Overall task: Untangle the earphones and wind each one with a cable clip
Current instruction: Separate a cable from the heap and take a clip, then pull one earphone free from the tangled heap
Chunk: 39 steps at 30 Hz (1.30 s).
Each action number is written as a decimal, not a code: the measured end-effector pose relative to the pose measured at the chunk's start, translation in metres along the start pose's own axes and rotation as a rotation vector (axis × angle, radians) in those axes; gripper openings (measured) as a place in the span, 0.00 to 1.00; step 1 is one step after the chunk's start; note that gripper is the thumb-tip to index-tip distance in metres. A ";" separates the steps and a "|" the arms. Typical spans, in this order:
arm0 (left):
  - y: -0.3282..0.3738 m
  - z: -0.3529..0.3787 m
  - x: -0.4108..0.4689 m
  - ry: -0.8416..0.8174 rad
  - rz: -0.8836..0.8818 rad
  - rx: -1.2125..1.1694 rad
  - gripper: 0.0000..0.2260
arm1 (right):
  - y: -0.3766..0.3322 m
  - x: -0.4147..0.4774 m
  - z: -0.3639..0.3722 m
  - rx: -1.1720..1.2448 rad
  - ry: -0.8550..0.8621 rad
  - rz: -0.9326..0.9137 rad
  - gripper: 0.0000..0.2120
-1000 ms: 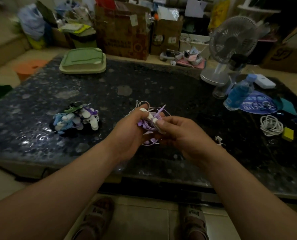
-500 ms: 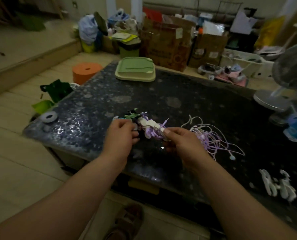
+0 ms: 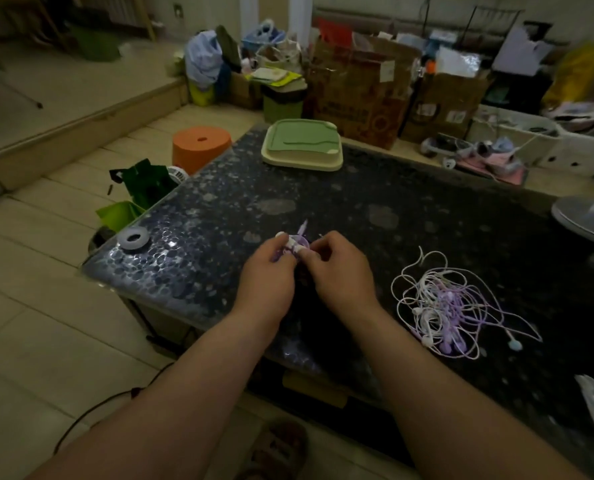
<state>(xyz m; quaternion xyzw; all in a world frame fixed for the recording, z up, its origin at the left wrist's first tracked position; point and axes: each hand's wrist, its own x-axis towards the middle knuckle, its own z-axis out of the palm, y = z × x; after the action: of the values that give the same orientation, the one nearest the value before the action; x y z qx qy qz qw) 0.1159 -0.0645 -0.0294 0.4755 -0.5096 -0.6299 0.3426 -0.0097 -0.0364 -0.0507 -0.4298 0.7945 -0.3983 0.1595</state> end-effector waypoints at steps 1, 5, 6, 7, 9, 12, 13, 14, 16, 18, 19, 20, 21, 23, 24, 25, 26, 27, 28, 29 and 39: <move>-0.001 0.000 0.000 -0.008 -0.006 0.005 0.22 | 0.001 0.001 0.003 -0.055 0.017 0.000 0.13; 0.003 -0.001 0.000 0.004 0.037 0.015 0.15 | 0.000 0.007 0.005 -0.224 0.037 0.002 0.17; 0.003 -0.002 0.001 0.014 0.043 0.024 0.16 | -0.001 0.008 0.004 -0.214 0.027 0.021 0.18; 0.003 -0.002 0.001 0.022 0.045 0.036 0.17 | -0.001 0.008 0.003 -0.188 0.020 0.035 0.17; 0.007 -0.001 -0.003 0.035 0.068 0.049 0.18 | -0.003 0.005 -0.002 -0.139 0.011 0.023 0.16; 0.007 0.002 -0.004 0.047 0.100 0.028 0.17 | -0.002 -0.002 -0.008 -0.102 -0.006 0.002 0.13; 0.009 0.006 -0.007 0.048 0.114 0.032 0.16 | 0.001 -0.005 -0.012 -0.084 -0.001 0.006 0.13; 0.010 0.007 -0.010 0.050 0.125 0.051 0.15 | 0.001 -0.007 -0.016 -0.063 0.010 0.004 0.12; 0.010 0.013 -0.013 0.017 0.149 0.092 0.15 | 0.004 -0.011 -0.027 -0.039 0.029 0.003 0.10; 0.011 0.023 -0.017 -0.010 0.150 0.133 0.16 | 0.010 -0.018 -0.040 -0.012 0.037 0.004 0.09; 0.011 0.028 -0.019 -0.027 0.152 0.145 0.16 | 0.014 -0.022 -0.048 0.001 0.043 0.011 0.09; 0.011 0.035 -0.021 -0.049 0.158 0.157 0.15 | 0.020 -0.027 -0.056 0.012 0.058 0.022 0.08; 0.010 0.043 -0.024 -0.075 0.160 0.172 0.14 | 0.025 -0.032 -0.065 0.021 0.074 0.040 0.08; 0.008 0.062 -0.030 -0.131 0.145 0.210 0.11 | 0.039 -0.043 -0.088 0.027 0.101 0.080 0.06; 0.008 0.072 -0.032 -0.155 0.140 0.234 0.10 | 0.048 -0.048 -0.099 0.032 0.115 0.106 0.06; 0.007 0.080 -0.033 -0.175 0.131 0.252 0.09 | 0.055 -0.052 -0.110 0.046 0.131 0.129 0.05; 0.005 0.090 -0.033 -0.193 0.119 0.264 0.08 | 0.064 -0.056 -0.122 0.068 0.150 0.154 0.04; 0.002 0.099 -0.032 -0.211 0.111 0.264 0.07 | 0.071 -0.058 -0.133 0.094 0.169 0.170 0.04; 0.001 0.106 -0.032 -0.232 0.101 0.264 0.07 | 0.077 -0.059 -0.144 0.107 0.189 0.183 0.04; -0.001 0.116 -0.031 -0.251 0.096 0.277 0.07 | 0.084 -0.059 -0.157 0.099 0.211 0.197 0.04; -0.026 0.172 -0.020 -0.421 0.205 0.844 0.01 | 0.153 -0.064 -0.202 -0.328 -0.044 0.250 0.06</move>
<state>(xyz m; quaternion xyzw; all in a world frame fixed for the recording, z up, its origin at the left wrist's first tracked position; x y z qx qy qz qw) -0.0393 0.0142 -0.0451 0.3825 -0.8233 -0.4136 0.0695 -0.1781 0.1639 -0.0463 -0.3568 0.8922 -0.2312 0.1528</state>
